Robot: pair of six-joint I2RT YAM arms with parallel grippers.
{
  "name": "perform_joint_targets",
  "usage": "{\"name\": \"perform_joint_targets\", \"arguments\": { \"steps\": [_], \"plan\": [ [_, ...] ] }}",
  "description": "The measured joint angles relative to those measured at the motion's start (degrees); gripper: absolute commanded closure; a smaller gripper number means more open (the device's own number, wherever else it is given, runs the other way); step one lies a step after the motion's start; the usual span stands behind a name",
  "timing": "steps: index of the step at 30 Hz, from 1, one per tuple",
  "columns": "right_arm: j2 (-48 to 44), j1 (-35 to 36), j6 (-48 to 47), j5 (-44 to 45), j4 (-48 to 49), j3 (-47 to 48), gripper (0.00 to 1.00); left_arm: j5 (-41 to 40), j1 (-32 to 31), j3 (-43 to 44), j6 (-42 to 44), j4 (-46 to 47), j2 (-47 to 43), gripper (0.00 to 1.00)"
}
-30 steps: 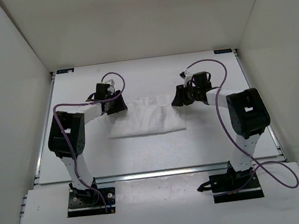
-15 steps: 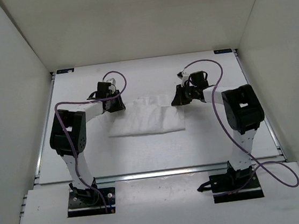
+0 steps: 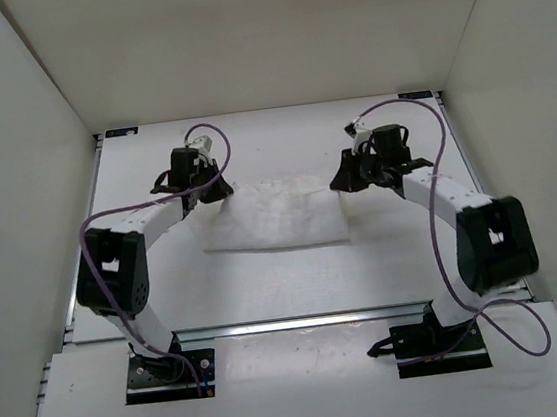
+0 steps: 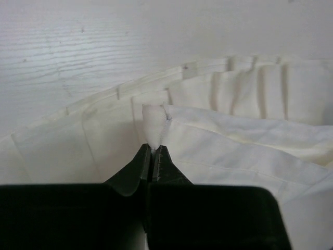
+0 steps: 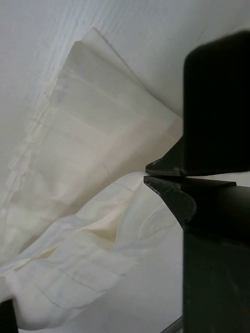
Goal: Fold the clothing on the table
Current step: Fold the skirt
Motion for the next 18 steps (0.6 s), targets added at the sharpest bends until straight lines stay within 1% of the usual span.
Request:
{"name": "perform_joint_targets", "arguments": {
  "steps": [4, 8, 14, 18],
  "plan": [
    [-14.21, 0.44, -0.98, 2.95, -2.75, -2.19, 1.00, 2.71, -0.66, -3.76, -1.16, 2.49, -8.90, 1.00],
    [-26.88, 1.57, -0.98, 5.16, -6.27, -5.42, 1.00, 4.66, -1.97, -10.21, -2.10, 4.85, -18.91, 1.00],
    [-37.90, 6.16, -0.42, 8.33, -17.09, -8.15, 1.00, 5.92, -2.75, -22.69, -3.48, 4.52, -33.88, 1.00],
    [-43.67, 5.62, 1.46, 7.54, -22.99, -10.80, 1.00, 6.27, -2.97, -29.20, -4.98, 2.32, -45.66, 1.00]
  ]
}}
